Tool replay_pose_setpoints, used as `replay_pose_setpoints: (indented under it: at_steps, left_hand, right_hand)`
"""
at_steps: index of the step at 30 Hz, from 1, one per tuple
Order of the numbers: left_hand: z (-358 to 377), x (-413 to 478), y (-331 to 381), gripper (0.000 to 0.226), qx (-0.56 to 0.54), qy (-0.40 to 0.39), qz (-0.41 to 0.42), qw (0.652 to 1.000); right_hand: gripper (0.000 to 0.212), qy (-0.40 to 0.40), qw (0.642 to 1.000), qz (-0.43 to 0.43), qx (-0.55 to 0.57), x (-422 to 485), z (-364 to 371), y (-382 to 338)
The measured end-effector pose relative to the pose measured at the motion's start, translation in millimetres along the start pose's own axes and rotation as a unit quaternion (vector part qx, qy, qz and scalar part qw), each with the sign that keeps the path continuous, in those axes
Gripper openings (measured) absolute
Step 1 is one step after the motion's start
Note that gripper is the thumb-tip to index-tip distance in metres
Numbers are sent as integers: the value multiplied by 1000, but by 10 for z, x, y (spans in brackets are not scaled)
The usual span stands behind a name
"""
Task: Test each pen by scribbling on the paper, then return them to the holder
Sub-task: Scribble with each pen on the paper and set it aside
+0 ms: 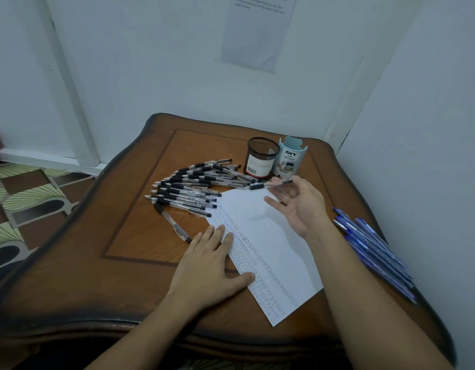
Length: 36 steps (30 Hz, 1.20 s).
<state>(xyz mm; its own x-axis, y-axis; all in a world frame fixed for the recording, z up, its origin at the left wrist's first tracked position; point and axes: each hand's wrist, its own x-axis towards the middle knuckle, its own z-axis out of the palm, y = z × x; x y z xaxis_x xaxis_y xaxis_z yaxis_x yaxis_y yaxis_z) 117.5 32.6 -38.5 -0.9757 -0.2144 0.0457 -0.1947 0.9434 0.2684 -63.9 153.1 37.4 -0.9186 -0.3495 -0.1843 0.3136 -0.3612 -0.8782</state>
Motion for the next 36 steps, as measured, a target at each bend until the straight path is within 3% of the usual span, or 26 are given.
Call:
replay_pose_setpoints:
  at_steps: [3,6,12,16,19,22,26,32,36]
  left_hand:
    - [-6,1,23,113,11,6,-5,1000]
    - [-5,8,35,113,10,7,-7,1000]
    - [-1,7,34,113,13,4,-9,1000]
    - [-10,4,35,113,14,4,-9,1000]
    - [-12,0,37,113,15,4,-8,1000]
    - [-8,4,31,112,15,1,-7,1000]
    - [-5,11,30,113,11,-1,-8,1000]
    - [-5,8,37,113,11,1,-12,1000]
    - [-4,7,35,113,9,2,-9,1000]
  right_hand:
    - [16,-2,1000,-12,19,-144,13,0]
    - [28,-31,999,-22,-12,-239,6,8]
    - [23,-80,996,1,-38,-351,-26,51]
    - [32,-105,994,11,-15,-378,-85,90]
    - [26,-106,994,6,-30,-443,-139,115]
    - [47,-91,995,14,-35,-452,-228,151]
    - [68,-82,982,-8,-171,-493,-408,239]
    - [24,-147,975,-44,-162,-546,-465,423]
    - [23,-137,966,-41,-217,-532,-456,500]
